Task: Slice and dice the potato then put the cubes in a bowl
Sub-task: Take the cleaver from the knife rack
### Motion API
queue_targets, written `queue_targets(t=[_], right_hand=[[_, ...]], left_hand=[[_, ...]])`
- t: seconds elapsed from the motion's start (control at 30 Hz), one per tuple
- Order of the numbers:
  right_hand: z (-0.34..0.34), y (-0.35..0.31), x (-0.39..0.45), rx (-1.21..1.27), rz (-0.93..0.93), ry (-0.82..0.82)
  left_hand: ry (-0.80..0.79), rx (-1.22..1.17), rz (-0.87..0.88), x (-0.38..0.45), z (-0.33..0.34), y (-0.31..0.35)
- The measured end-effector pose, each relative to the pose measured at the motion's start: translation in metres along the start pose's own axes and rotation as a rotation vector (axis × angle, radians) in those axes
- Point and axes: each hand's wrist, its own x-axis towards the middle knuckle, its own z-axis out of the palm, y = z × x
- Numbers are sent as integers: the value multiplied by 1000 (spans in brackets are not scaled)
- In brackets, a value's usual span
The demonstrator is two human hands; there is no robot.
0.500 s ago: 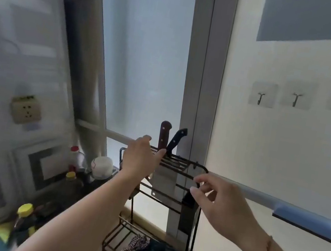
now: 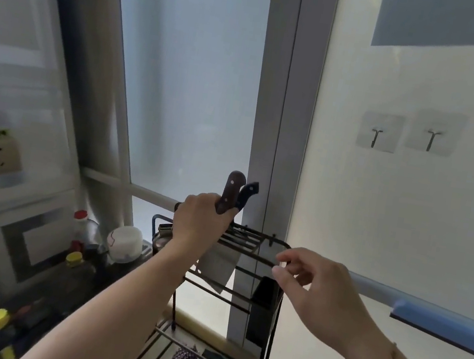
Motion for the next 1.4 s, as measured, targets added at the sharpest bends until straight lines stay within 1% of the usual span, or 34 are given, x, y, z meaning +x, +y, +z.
queue_targets(t=[0.1,0.2,0.33,0.43,0.5,0.57,0.6,0.63,0.7,0.77,0.83,0.93,0.97,1.03,1.13,1.2,1.27,1.33,1.4], right_hand=[[-7,-5,4,38,-21,26],[-17,-10,6,128,-5,80],[-38,-17,2,231,27,128],[-60,-24,-6,357,46,194],[-80,-27,-15,495,55,267],[-104,-30,-29,645,94,312],[-119,-30,-36,705,121,302],[-134,-29,-43,750,148,273],[-164,-25,-63,766,202,159],[-190,-21,-87,631,252,-2],[-203,-17,-112,370,324,-166],[-195,7,-150,4,496,-416],[-188,19,-162,-50,550,-486],[-170,46,-190,7,639,-561],[-145,87,-237,241,725,-579],[-130,107,-272,436,754,-588],[-114,119,-308,612,791,-547],[-94,125,-347,673,849,-490],[-69,126,-386,656,896,-416]], left_hand=[[70,-44,54,1,-14,12],[236,-113,167,3,-28,27],[440,-313,335,-2,-46,58],[551,-412,513,-13,-55,87],[572,-409,666,-29,-59,106],[535,-383,818,-51,-61,125],[502,-360,892,-63,-60,134],[458,-334,966,-76,-58,142],[354,-267,1114,-104,-47,156],[248,-216,1240,-132,-31,168],[133,-224,1326,-162,-10,177],[-20,-264,1402,-212,31,180],[-73,-269,1424,-229,46,179],[-190,-274,1465,-262,75,173],[-314,-280,1494,-304,106,159],[-357,-296,1515,-328,119,151],[-374,-329,1508,-353,127,144],[-378,-382,1460,-378,129,131],[-428,-401,1354,-396,131,101]])
